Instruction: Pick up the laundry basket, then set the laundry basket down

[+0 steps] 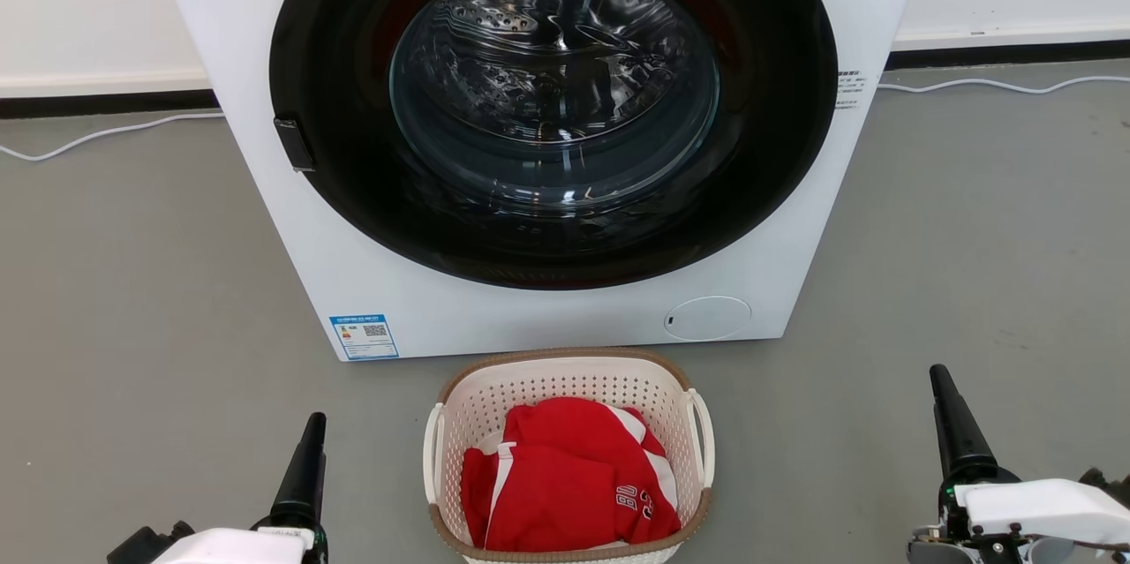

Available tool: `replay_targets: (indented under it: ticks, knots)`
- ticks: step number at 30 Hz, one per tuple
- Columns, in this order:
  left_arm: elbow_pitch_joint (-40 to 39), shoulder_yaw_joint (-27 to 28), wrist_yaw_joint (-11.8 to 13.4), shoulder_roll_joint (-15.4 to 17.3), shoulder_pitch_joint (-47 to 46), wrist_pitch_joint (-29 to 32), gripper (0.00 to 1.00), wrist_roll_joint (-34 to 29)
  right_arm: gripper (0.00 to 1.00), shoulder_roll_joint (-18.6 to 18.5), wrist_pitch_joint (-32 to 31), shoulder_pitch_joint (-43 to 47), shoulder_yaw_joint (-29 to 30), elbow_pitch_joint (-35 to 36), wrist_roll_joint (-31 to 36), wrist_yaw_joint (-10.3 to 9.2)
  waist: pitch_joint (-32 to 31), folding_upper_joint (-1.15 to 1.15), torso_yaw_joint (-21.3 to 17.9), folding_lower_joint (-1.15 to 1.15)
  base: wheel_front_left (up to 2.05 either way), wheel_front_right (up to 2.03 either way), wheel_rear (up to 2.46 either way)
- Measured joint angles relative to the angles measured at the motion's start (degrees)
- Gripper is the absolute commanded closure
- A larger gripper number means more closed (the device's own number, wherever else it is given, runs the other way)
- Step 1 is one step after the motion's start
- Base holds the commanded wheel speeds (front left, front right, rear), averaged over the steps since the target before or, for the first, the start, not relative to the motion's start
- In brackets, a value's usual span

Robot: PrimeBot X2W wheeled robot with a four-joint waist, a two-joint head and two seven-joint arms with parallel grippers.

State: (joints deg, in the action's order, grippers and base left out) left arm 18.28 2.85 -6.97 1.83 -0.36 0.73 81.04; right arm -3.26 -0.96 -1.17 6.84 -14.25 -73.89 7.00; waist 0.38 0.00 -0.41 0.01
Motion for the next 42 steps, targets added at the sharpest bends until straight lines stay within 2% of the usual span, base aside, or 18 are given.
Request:
replay_targets:
  ticks: [19,42]
  knots:
    - [-1.04,-1.14,1.38,0.05,0.0,-3.05,0.0,-18.04,0.0,-1.62,3.07,0.03,-1.46,1.13,19.04,0.0,0.21,0.0,-0.29,-0.01,0.0,0.0,0.0]
    - [-1.42,-1.93,2.49,0.13,0.01,-6.62,0.0,-35.1,0.0,-3.39,6.55,0.26,-3.15,2.37,34.85,0.04,0.26,0.0,-0.31,-0.01,0.0,0.0,0.0]
